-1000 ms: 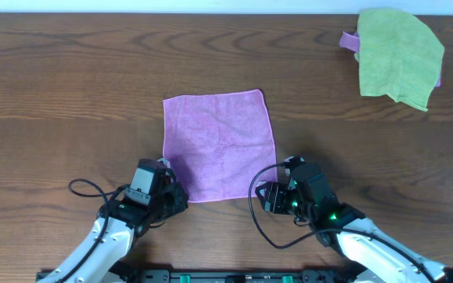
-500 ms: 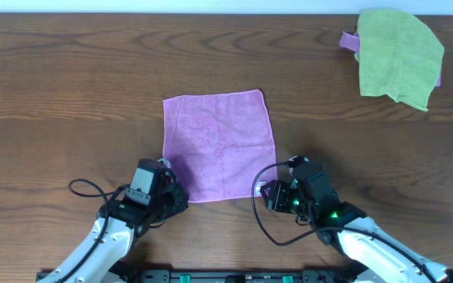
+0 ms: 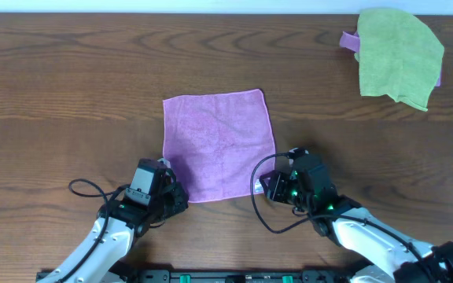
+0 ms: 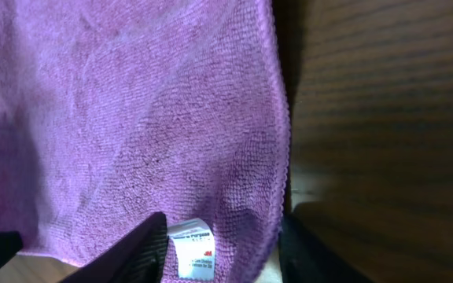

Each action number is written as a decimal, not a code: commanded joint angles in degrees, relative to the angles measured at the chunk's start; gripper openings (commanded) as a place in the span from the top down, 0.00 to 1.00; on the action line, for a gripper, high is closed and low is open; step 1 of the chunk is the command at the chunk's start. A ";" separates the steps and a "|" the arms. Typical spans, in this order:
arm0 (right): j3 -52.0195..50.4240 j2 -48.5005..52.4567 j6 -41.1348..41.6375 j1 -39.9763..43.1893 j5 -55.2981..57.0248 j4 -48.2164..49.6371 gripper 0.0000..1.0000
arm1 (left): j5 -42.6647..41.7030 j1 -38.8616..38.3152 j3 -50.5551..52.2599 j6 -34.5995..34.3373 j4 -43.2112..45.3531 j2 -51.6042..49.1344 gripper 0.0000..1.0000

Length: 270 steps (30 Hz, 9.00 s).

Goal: Fold the cloth
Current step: 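Grasp the bottom corners with the left and right grippers, then lift the bottom edge and fold it up toward the top edge, then lower the folded edge onto the top edge and press it flat, then release the cloth and pull both grippers outward to the sides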

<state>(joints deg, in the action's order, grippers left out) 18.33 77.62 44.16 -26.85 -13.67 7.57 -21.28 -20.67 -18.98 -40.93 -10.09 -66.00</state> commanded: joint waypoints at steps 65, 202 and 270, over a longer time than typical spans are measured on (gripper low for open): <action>31.63 2.05 -11.06 4.55 1.88 -29.20 0.99 | 4.11 8.02 -21.75 5.20 -11.89 -0.24 0.94; 67.19 38.75 -16.76 10.60 8.46 -44.68 0.99 | -2.73 18.38 -66.38 28.50 -30.45 -50.90 0.94; 67.73 16.92 -20.02 9.77 11.10 -64.92 0.01 | 6.32 21.62 -57.24 27.76 -40.74 -15.93 0.05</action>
<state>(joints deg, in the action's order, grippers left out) 90.26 99.44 24.73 -16.62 -4.29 -57.67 -16.93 -0.14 -81.89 -13.65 -51.53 -86.43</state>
